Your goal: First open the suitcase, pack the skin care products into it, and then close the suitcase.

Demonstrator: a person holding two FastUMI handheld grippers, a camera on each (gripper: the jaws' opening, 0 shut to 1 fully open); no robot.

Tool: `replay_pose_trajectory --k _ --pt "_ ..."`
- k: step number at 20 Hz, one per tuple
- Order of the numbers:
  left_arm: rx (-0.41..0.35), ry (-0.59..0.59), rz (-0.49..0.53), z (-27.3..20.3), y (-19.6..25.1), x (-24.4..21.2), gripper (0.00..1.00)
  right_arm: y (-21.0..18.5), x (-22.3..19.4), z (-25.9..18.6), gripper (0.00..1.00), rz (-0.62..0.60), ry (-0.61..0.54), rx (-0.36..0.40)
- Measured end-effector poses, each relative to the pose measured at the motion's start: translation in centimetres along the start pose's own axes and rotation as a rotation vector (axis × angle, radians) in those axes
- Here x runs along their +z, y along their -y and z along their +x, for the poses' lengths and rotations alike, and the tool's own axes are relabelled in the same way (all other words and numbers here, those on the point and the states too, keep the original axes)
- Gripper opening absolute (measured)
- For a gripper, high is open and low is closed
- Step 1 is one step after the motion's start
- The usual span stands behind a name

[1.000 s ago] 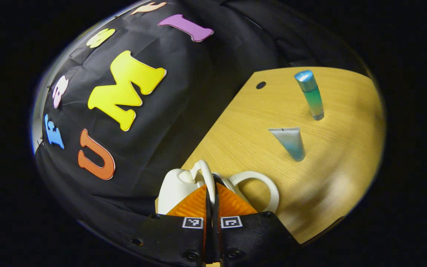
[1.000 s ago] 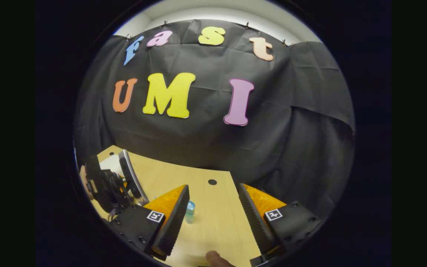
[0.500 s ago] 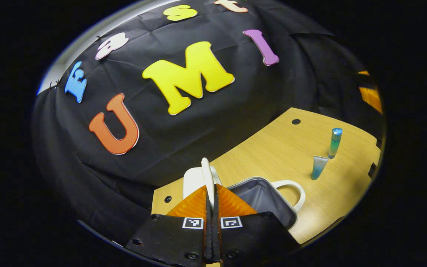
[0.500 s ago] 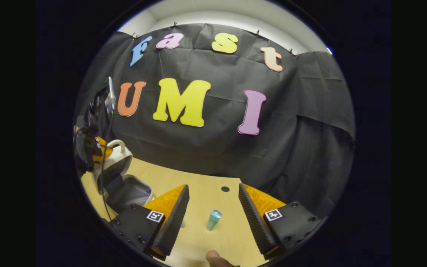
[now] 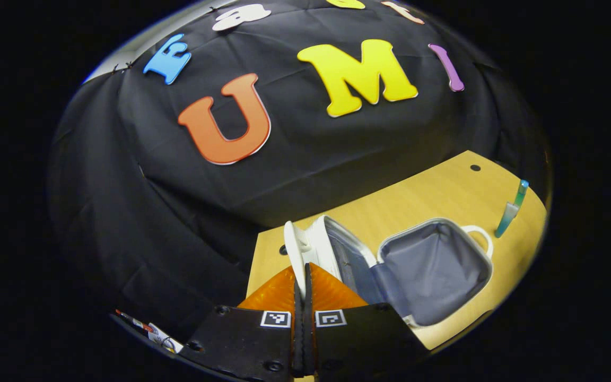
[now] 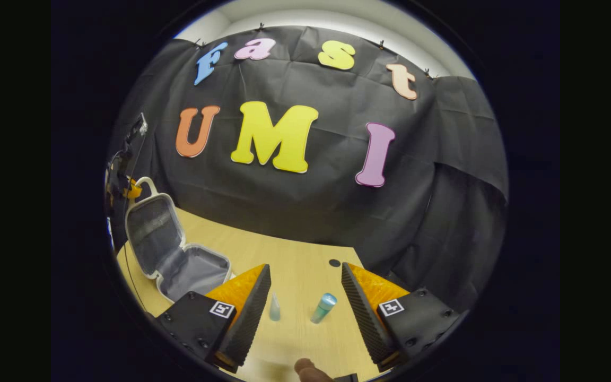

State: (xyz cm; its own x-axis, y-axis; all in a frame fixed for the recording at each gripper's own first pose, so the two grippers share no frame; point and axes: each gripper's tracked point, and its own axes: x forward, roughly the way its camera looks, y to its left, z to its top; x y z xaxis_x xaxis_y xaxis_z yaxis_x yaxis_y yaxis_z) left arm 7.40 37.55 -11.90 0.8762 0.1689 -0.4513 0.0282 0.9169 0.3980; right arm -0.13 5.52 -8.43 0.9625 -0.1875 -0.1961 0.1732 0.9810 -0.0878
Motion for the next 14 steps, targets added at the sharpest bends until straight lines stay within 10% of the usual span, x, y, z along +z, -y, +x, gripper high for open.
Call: replay_pose_trajectory --k 14 --pt "-0.141 -0.371 -0.318 10.8 -1.4 -17.4 0.03 2.1 -4.4 0.2 0.80 0.001 -0.143 -0.088"
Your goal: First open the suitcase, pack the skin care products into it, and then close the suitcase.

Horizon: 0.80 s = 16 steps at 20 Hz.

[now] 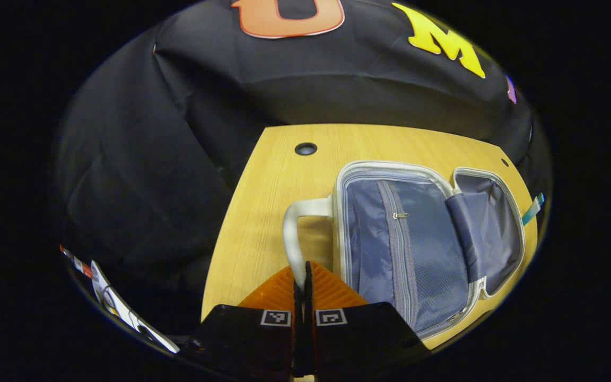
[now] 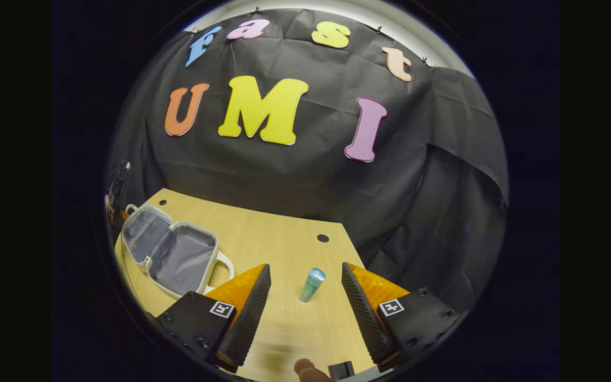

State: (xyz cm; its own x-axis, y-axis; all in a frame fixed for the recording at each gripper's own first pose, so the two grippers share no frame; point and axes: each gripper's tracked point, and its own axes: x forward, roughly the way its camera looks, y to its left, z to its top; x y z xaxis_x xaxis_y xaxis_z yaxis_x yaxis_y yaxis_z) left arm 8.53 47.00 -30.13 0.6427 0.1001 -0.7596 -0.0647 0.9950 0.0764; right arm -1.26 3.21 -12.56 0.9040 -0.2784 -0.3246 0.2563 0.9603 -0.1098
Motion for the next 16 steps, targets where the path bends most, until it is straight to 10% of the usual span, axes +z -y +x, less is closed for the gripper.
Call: replay_pose_trajectory --k 7,11,15,16 --pt "-0.068 -0.029 -0.080 2.9 -0.3 -1.5 0.06 1.5 -1.1 -0.6 0.80 -0.024 -0.019 -0.042" --pt "0.001 -0.017 -0.091 2.3 -1.4 -1.7 0.32 2.3 -1.1 -0.8 0.80 -0.017 -0.010 -0.051" --pt "0.049 0.067 -0.110 -1.6 -1.1 0.4 0.96 2.0 -1.1 -0.3 0.80 -0.039 0.013 -0.019" --pt "0.027 0.091 -0.121 -2.6 0.2 0.8 0.97 1.7 -1.0 -0.1 0.80 -0.042 0.020 0.000"
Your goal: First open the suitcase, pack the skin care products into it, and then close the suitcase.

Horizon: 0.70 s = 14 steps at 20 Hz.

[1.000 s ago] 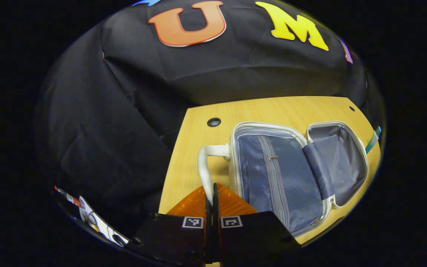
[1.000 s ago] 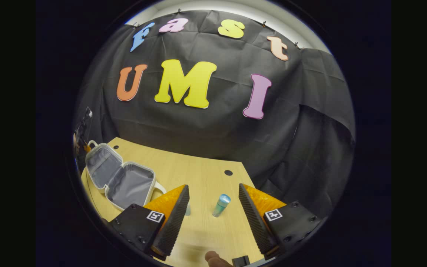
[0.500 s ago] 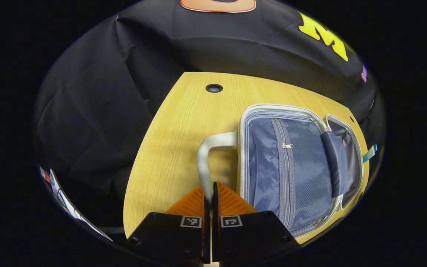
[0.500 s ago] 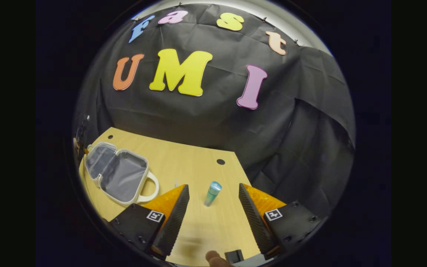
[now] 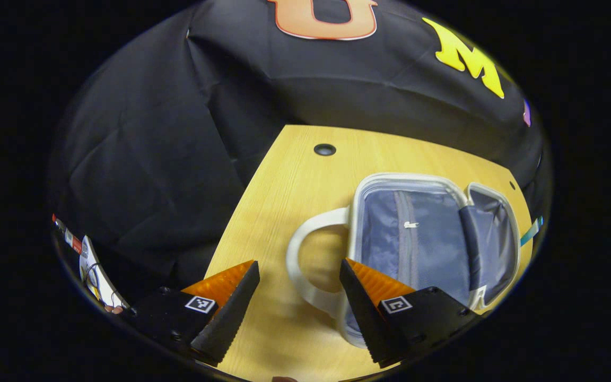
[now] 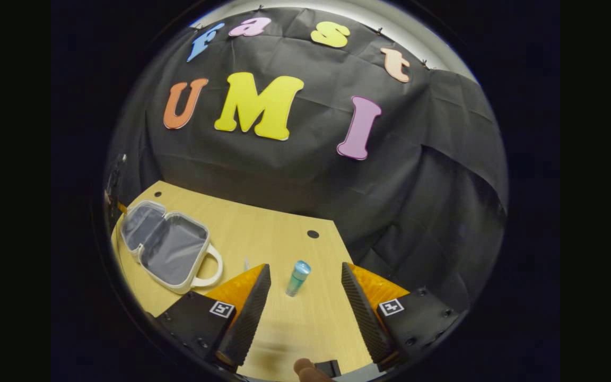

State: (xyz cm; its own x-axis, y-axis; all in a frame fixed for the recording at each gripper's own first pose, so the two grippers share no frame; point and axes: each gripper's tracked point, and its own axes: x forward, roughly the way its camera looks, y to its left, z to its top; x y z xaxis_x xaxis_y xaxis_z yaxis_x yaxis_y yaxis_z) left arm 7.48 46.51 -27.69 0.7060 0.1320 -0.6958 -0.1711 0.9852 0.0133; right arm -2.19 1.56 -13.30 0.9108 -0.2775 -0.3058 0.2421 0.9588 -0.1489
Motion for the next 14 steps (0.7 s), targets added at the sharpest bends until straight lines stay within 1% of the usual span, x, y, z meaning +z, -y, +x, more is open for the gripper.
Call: replay_pose_trajectory --k 3,5,8,9,11,12,14 --pt "-0.044 0.067 -0.034 -3.6 5.2 1.1 0.98 -0.2 -0.2 0.6 0.79 -0.014 0.015 0.055" --pt "-0.085 0.116 -0.047 -5.7 9.6 2.0 0.98 0.1 -0.3 0.9 0.80 -0.015 0.025 0.090" --pt "-0.104 0.178 -0.011 -8.3 15.9 2.8 0.98 1.1 -0.8 1.4 0.79 -0.024 0.032 0.129" --pt "-0.114 0.193 -0.006 -9.2 18.0 2.9 0.98 1.4 -1.2 1.7 0.80 -0.019 0.031 0.145" --pt "-0.162 0.213 -0.023 -10.4 23.3 3.1 0.98 2.2 -1.7 2.1 0.79 -0.015 0.028 0.171" --pt "-0.187 0.227 -0.028 -11.0 25.8 3.1 0.98 2.6 -2.0 2.3 0.80 -0.015 0.025 0.180" --pt "-0.232 0.230 -0.033 -12.0 30.8 2.4 0.98 3.7 -2.9 2.7 0.80 -0.010 0.011 0.194"
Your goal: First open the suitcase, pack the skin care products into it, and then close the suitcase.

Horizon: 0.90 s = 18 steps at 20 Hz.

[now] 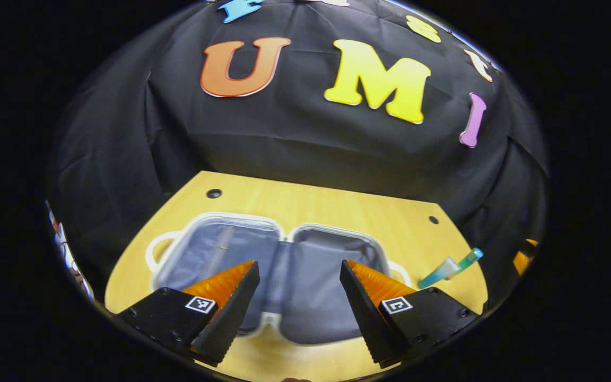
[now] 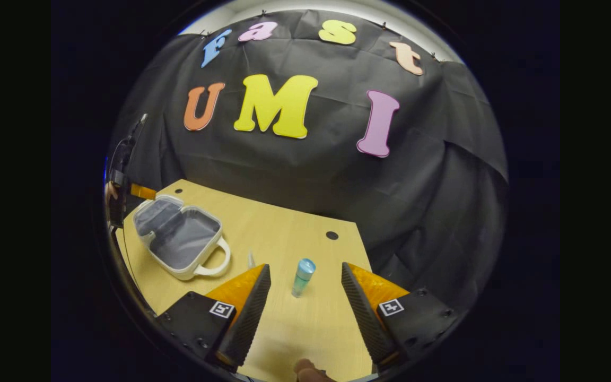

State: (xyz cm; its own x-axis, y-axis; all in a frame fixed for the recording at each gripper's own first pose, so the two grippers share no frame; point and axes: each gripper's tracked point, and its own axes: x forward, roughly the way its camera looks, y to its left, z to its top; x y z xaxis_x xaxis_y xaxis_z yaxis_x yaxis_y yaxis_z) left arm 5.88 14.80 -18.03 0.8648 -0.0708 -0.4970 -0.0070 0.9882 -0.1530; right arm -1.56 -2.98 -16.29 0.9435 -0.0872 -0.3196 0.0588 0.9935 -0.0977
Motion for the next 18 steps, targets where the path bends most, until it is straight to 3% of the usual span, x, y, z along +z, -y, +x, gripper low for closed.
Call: replay_pose_trajectory --k 7,12,18 --pt "-0.179 -0.092 0.048 1.2 15.7 -5.7 0.98 4.3 -2.2 1.0 0.80 0.017 -0.035 0.022" --pt "-0.259 -0.171 0.129 2.6 22.8 -11.0 0.98 6.6 -4.2 1.9 0.80 0.009 -0.072 0.029" --pt "-0.244 -0.195 0.127 6.6 27.3 -14.3 0.98 8.4 -6.7 3.9 0.78 -0.002 -0.133 0.034"
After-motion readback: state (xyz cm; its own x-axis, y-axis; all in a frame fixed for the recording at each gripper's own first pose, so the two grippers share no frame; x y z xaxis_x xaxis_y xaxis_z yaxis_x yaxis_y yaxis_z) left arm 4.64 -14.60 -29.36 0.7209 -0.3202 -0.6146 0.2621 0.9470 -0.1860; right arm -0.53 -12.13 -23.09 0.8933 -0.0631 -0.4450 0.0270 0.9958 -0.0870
